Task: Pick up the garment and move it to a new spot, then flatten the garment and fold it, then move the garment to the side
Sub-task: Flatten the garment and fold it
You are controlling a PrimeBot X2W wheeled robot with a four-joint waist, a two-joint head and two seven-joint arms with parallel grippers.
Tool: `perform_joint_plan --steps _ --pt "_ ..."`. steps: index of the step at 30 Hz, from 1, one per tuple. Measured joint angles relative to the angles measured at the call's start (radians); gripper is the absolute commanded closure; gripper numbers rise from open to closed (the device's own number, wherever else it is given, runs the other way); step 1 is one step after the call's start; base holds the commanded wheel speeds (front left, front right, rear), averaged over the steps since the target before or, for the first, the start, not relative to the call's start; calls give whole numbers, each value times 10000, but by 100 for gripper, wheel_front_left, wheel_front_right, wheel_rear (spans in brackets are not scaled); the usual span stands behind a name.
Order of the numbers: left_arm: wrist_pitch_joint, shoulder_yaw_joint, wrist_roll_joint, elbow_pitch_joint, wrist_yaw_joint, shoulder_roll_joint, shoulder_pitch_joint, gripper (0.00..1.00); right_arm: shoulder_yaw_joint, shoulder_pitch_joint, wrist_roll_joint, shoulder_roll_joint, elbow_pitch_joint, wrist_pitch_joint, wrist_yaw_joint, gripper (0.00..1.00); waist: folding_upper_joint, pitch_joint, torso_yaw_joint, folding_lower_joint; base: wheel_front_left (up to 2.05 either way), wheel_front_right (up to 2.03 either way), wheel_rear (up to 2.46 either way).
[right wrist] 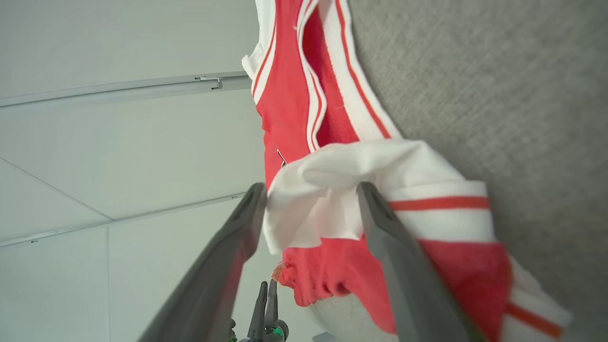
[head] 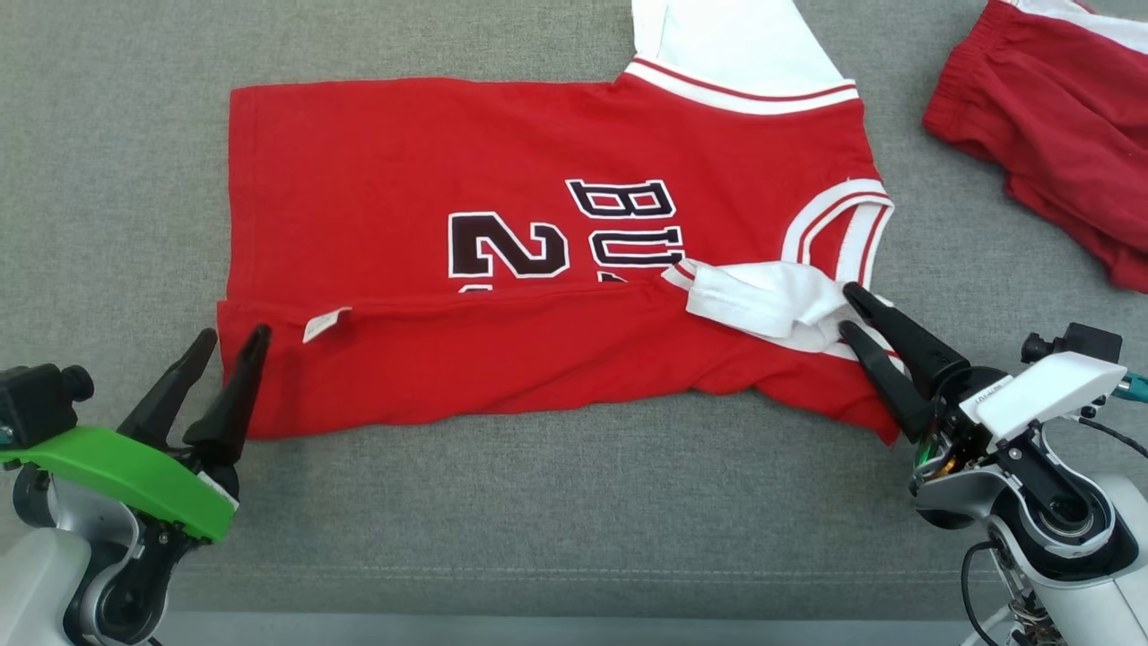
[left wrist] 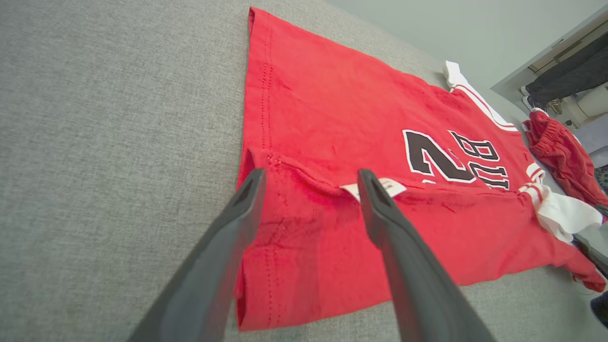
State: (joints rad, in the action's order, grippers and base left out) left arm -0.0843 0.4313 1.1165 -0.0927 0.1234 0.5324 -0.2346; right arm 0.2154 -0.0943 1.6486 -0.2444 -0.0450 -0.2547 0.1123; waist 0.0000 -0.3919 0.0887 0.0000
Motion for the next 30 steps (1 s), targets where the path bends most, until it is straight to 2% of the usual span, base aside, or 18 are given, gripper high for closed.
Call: perform_joint_plan --steps 9,13,16,21,30 --pt "-362 -46 230 -364 0 -148 56 0 -125 143 -29 -146 -128 2 -159 0 0 414 -30 0 0 0 0" --pt "-654 -184 445 -435 0 -224 301 0 -447 599 -27 -209 -334 209 -343 0 0 656 -39 0 0 0 0" --pt "-951 -370 794 -412 0 -614 662 0 -512 1058 -23 -230 -629 295 -497 0 0 862 -37 0 0 0 0" --pt "-1118 -410 1870 -261 0 -1494 1336 0 -290 1973 150 121 -800 355 -525 0 0 1206 -16 0 0 0 0" --pt "-1062 -552 3256 -309 0 -2161 1841 0 -19 2624 188 564 -771 593 -533 0 0 1333 -23 0 0 0 0"
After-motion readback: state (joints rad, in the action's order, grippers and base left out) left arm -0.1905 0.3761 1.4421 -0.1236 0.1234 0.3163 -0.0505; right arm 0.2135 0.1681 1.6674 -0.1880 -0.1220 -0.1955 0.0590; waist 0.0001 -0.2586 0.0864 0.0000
